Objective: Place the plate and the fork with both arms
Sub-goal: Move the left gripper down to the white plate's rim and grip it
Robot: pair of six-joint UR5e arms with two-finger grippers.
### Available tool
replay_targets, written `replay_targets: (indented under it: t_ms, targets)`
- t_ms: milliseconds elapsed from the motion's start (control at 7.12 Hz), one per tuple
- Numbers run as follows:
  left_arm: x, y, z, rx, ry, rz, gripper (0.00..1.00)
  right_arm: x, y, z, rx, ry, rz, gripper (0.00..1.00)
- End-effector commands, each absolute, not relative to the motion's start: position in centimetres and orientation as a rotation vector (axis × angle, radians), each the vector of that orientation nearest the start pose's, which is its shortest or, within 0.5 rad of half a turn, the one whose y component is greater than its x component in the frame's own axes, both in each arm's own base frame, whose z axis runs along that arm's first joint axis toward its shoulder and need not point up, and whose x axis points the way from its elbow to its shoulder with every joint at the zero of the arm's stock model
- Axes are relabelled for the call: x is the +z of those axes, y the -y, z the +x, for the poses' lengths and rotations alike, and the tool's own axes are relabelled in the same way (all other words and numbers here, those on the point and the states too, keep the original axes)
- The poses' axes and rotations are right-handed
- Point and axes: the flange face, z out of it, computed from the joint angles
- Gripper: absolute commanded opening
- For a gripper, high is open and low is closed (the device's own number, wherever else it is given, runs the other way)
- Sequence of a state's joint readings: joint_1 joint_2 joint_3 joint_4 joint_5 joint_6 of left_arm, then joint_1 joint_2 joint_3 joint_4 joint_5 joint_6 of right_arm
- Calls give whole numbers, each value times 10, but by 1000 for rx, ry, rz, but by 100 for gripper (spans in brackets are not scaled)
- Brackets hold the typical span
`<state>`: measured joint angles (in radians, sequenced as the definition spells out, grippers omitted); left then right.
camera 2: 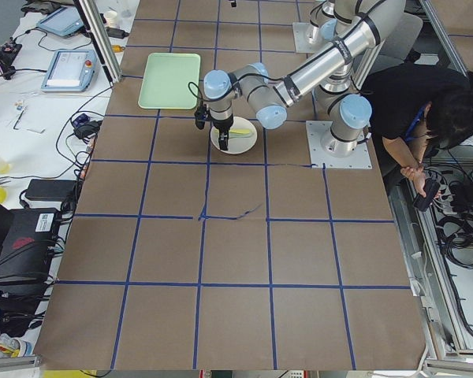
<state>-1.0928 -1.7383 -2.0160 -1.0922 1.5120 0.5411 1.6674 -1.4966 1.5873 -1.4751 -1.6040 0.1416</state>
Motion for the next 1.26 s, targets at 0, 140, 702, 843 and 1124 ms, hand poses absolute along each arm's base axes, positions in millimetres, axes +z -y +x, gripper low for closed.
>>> replay_targets:
  t_ms: [0, 140, 702, 843, 1124]
  targets:
    - [193, 486, 109, 249, -3311, 115, 86, 432, 487, 178, 300, -3182, 68, 100]
    - [177, 486, 108, 301, -3328, 115, 74, 426, 488, 178, 317, -3181, 68, 100]
    - [173, 489, 108, 324, -3321, 135, 0, 424, 488, 178, 322, -3181, 68, 100]
    - [173, 490, 105, 324, -3330, 138, 0, 423, 488, 178, 324, -3183, 68, 100]
    - [185, 496, 106, 307, -3326, 133, 0, 424, 488, 178, 322, -3184, 67, 100]
